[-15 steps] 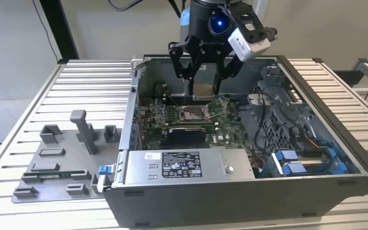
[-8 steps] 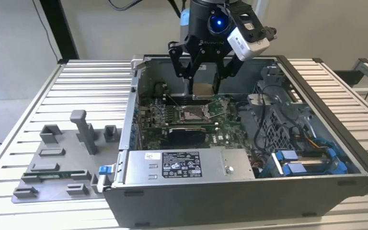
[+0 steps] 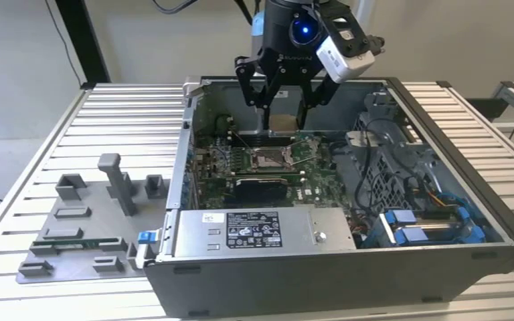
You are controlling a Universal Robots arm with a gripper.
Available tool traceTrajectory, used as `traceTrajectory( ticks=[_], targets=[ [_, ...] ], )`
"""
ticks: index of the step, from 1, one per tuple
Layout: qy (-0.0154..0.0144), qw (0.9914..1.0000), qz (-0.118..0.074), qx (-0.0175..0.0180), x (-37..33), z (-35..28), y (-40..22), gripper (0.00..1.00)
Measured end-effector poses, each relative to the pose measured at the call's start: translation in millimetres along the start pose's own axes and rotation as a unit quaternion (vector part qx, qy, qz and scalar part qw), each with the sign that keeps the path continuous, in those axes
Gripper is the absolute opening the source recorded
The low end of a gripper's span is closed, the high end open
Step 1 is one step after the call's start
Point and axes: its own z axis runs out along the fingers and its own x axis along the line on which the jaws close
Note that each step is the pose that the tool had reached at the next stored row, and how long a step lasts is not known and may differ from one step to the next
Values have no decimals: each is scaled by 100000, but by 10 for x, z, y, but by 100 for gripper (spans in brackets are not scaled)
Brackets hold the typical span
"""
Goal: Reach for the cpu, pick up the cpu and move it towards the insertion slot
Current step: 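Pick up the cpu and move it towards the insertion slot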
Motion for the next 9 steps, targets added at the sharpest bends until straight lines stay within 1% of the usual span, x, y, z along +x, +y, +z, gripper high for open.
traceTrajectory(
  ticks=[9],
  targets=[
    [-5, 100000, -7, 69, -1, 2, 21, 0]
  ],
)
